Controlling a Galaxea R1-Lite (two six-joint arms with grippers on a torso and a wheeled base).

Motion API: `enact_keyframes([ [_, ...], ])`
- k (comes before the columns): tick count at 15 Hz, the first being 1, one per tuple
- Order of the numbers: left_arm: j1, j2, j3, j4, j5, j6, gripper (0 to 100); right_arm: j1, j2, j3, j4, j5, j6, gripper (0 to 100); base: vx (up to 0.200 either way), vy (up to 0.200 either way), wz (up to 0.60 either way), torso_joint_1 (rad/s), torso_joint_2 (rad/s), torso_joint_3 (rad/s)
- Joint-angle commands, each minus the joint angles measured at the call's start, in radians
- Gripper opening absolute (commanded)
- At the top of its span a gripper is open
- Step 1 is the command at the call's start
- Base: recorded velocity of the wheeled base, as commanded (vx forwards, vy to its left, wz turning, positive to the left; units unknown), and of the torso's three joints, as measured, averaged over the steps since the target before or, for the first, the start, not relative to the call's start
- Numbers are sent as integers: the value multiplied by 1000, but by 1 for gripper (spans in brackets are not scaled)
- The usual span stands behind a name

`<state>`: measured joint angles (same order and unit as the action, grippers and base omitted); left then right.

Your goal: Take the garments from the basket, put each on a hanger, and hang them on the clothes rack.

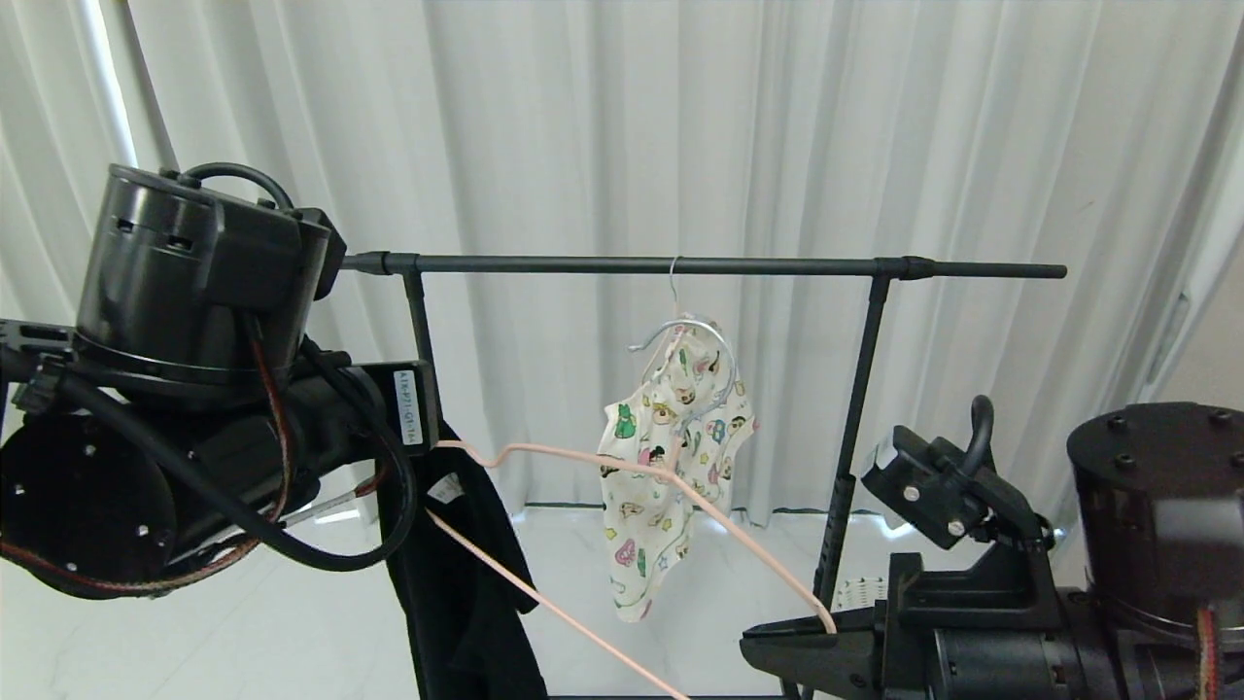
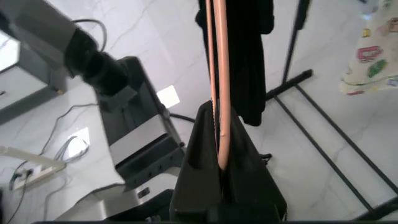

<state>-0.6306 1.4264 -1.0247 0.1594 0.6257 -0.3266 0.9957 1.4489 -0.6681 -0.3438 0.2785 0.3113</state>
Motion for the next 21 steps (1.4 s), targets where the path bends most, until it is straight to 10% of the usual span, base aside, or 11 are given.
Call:
enact_keyframes([
  [1,0,12,-2,0,15,0,0,-8,-18,1,-1,-12,3,0,0,0,0,0,0,0],
  [21,-222,39,-78,2,46,-147,0,29,45,-7,-92,-30,23,0,0,0,0,0,0,0],
])
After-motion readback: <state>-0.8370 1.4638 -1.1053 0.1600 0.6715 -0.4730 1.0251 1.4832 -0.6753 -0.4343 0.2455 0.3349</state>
